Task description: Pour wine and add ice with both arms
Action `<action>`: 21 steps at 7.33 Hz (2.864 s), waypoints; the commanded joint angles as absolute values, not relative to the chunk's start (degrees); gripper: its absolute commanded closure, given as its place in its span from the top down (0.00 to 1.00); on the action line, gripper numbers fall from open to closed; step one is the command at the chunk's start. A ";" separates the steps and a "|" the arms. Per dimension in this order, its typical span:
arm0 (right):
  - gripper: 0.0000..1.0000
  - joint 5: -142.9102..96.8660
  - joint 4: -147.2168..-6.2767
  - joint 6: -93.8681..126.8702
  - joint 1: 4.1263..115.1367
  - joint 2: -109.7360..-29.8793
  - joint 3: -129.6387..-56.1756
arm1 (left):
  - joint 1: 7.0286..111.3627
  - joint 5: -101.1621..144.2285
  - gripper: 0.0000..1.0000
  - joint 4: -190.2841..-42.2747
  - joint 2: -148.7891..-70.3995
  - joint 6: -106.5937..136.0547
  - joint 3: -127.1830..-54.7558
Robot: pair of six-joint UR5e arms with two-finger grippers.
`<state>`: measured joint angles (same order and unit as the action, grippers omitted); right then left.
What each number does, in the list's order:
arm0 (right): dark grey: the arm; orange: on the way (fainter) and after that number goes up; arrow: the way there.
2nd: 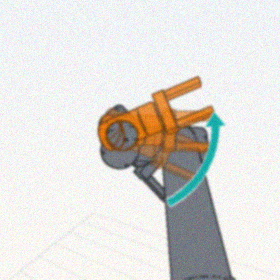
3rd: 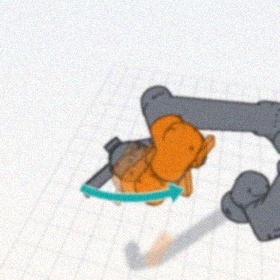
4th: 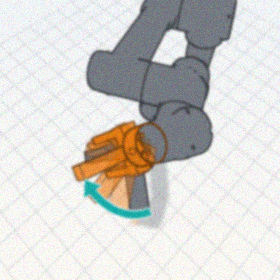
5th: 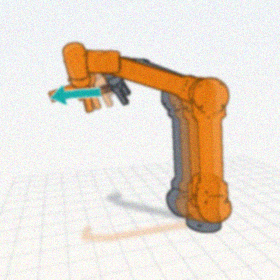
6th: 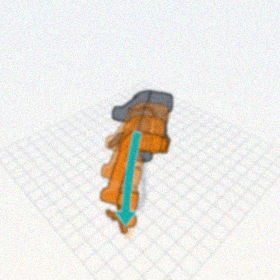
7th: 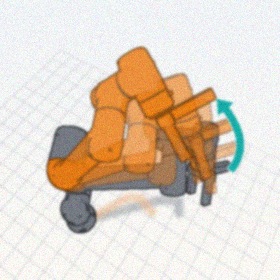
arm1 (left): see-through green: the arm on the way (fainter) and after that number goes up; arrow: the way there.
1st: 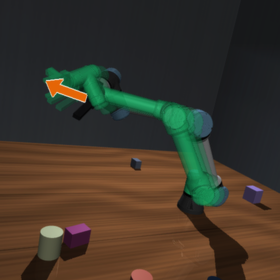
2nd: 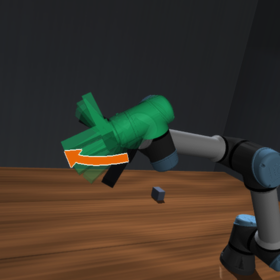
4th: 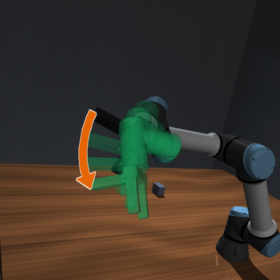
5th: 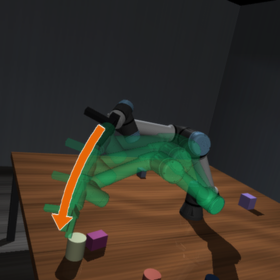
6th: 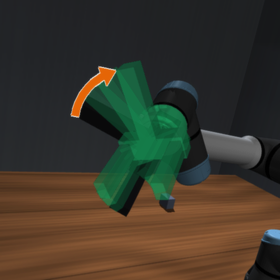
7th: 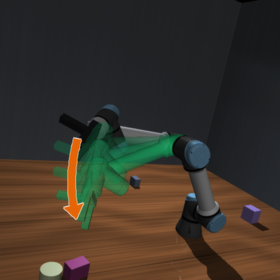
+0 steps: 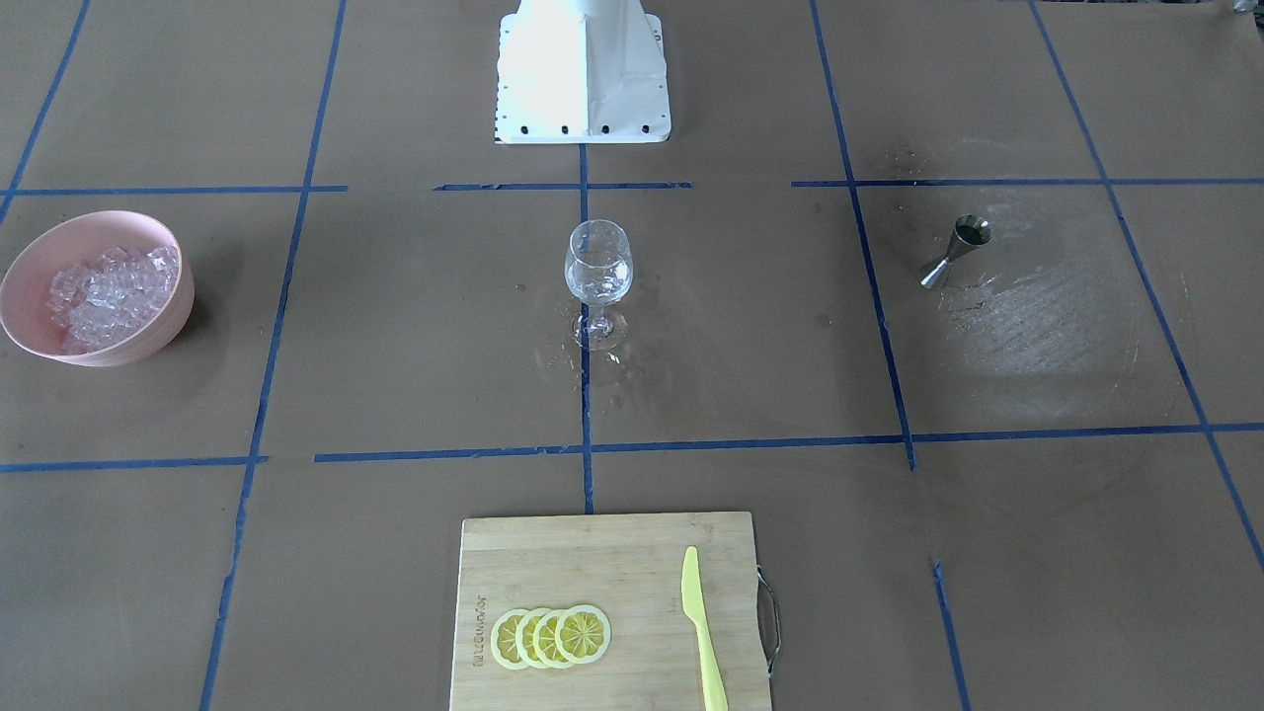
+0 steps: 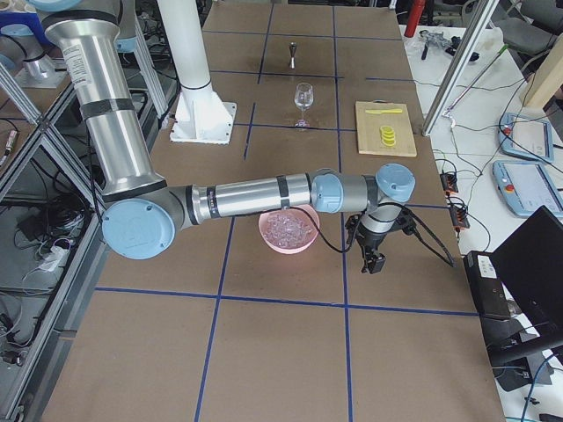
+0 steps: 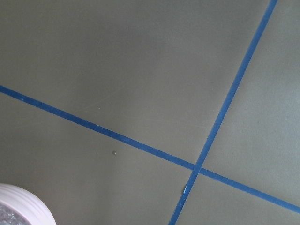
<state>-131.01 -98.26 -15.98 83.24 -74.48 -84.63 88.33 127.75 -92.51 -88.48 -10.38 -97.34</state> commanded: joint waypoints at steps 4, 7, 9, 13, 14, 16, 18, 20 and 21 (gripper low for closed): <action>1.00 -130.96 -98.26 -15.82 83.23 -74.18 -84.64 | 87.54 128.05 1.00 -92.90 -88.33 -11.60 -100.38; 1.00 -131.04 -98.17 -15.73 83.23 -74.53 -84.73 | 86.49 128.14 1.00 -100.31 -90.27 -12.04 -96.52; 1.00 -131.04 -98.09 -15.38 83.23 -74.71 -84.64 | 86.31 138.72 1.00 -112.88 -87.10 -9.69 -94.15; 1.00 -131.13 -98.09 -15.03 82.88 -74.79 -84.99 | 69.14 126.18 1.00 -148.55 -79.85 35.06 -98.32; 1.00 -131.13 -98.09 -15.03 82.62 -74.79 -84.90 | 62.64 119.34 1.00 -149.06 -77.72 39.94 -103.66; 1.00 -131.13 -97.48 -15.03 82.53 -74.79 -84.90 | 54.01 111.31 1.00 -149.15 -73.76 53.88 -113.07; 1.00 -131.13 -96.68 -15.03 82.44 -74.88 -84.82 | 40.92 90.18 1.00 -149.41 -68.05 60.71 -117.24; 1.00 -131.22 -96.68 -14.94 82.35 -74.88 -84.90 | 35.20 81.53 1.00 -149.50 -65.67 61.95 -117.42; 1.00 -131.31 -96.68 -14.85 82.27 -74.88 -84.99 | 28.80 74.78 1.00 -149.33 -64.52 65.27 -117.42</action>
<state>-131.21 -96.70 -14.95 82.35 -74.88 -84.89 35.69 82.78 -149.42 -66.13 62.13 -117.29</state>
